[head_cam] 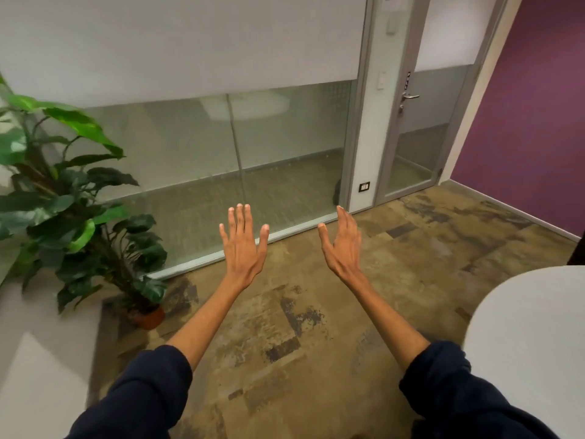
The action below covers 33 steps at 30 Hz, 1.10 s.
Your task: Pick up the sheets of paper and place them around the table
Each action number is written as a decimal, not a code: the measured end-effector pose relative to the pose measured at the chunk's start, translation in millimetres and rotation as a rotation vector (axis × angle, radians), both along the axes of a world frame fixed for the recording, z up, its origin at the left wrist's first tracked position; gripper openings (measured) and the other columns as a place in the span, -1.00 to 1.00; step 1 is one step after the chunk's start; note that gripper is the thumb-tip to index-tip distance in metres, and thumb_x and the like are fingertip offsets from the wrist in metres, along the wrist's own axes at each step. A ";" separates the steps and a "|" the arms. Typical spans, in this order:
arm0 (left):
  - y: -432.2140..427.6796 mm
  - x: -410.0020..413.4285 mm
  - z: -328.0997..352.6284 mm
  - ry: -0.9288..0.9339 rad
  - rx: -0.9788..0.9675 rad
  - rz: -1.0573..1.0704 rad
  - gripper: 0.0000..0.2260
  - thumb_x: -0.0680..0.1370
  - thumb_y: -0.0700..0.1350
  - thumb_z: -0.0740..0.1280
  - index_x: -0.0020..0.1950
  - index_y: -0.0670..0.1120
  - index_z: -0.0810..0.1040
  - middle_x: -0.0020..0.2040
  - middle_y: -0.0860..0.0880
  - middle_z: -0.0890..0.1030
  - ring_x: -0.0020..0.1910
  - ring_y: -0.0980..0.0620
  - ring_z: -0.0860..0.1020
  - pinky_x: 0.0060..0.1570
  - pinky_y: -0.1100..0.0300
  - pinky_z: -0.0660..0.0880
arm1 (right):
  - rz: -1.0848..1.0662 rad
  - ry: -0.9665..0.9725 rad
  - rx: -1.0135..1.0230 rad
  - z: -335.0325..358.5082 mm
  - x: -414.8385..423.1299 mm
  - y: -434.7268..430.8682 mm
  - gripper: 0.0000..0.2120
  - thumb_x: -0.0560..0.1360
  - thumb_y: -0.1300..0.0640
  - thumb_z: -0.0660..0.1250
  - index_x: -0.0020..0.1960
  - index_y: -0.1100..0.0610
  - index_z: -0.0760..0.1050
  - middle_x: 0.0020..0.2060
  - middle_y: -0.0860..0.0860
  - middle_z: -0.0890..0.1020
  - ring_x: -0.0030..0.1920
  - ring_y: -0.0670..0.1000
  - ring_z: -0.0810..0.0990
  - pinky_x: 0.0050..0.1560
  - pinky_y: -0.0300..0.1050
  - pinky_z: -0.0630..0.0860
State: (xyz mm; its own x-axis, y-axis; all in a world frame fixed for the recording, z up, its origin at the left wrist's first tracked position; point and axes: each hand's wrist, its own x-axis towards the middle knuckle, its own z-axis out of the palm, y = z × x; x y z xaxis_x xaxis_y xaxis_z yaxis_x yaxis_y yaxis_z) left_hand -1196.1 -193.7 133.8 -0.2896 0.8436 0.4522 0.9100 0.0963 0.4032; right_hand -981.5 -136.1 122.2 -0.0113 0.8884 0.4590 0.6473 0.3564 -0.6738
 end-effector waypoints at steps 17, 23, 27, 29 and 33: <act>362.8 49.3 -24.4 -0.025 -0.041 -0.323 -0.32 0.65 0.14 0.09 0.59 -0.25 -0.02 0.61 -0.18 0.02 0.61 -0.11 -0.10 0.57 -0.11 -0.18 | -0.363 0.036 -0.007 -16.7 52.0 299.6 -0.43 0.60 -0.19 0.12 0.49 0.11 0.26 0.42 0.06 0.40 0.43 0.05 0.33 0.44 0.11 0.26; 505.8 128.1 -21.6 -0.044 -0.036 -0.459 -0.32 0.65 0.11 0.10 0.59 -0.26 -0.07 0.61 -0.20 -0.06 0.61 -0.12 -0.16 0.58 -0.07 -0.16 | -0.437 0.027 0.010 -14.3 122.3 416.6 -0.43 0.61 -0.19 0.11 0.50 0.11 0.24 0.46 0.07 0.35 0.48 0.05 0.26 0.49 0.10 0.21; 587.2 190.6 -8.1 -0.085 -0.008 -0.560 -0.35 0.66 0.09 0.11 0.60 -0.24 -0.04 0.62 -0.17 -0.04 0.61 -0.09 -0.15 0.58 -0.06 -0.16 | -0.528 0.021 0.012 -4.1 179.6 472.9 -0.44 0.61 -0.16 0.14 0.50 0.11 0.25 0.46 0.08 0.35 0.50 0.06 0.24 0.50 0.11 0.19; 619.2 225.5 -5.3 -0.082 0.013 -0.652 -0.37 0.66 0.07 0.13 0.60 -0.23 0.00 0.62 -0.15 0.02 0.61 -0.08 -0.11 0.58 -0.06 -0.14 | -0.575 -0.002 0.031 -0.2 211.0 494.8 -0.44 0.60 -0.17 0.14 0.50 0.11 0.26 0.46 0.07 0.36 0.49 0.05 0.26 0.48 0.08 0.21; 677.8 302.2 -7.0 -0.108 0.030 -0.785 -0.37 0.65 0.09 0.13 0.60 -0.20 0.02 0.62 -0.14 0.04 0.61 -0.05 -0.09 0.58 -0.04 -0.11 | -0.689 0.014 0.033 4.0 280.4 530.1 -0.42 0.60 -0.16 0.15 0.51 0.13 0.25 0.46 0.07 0.36 0.48 0.05 0.27 0.47 0.08 0.24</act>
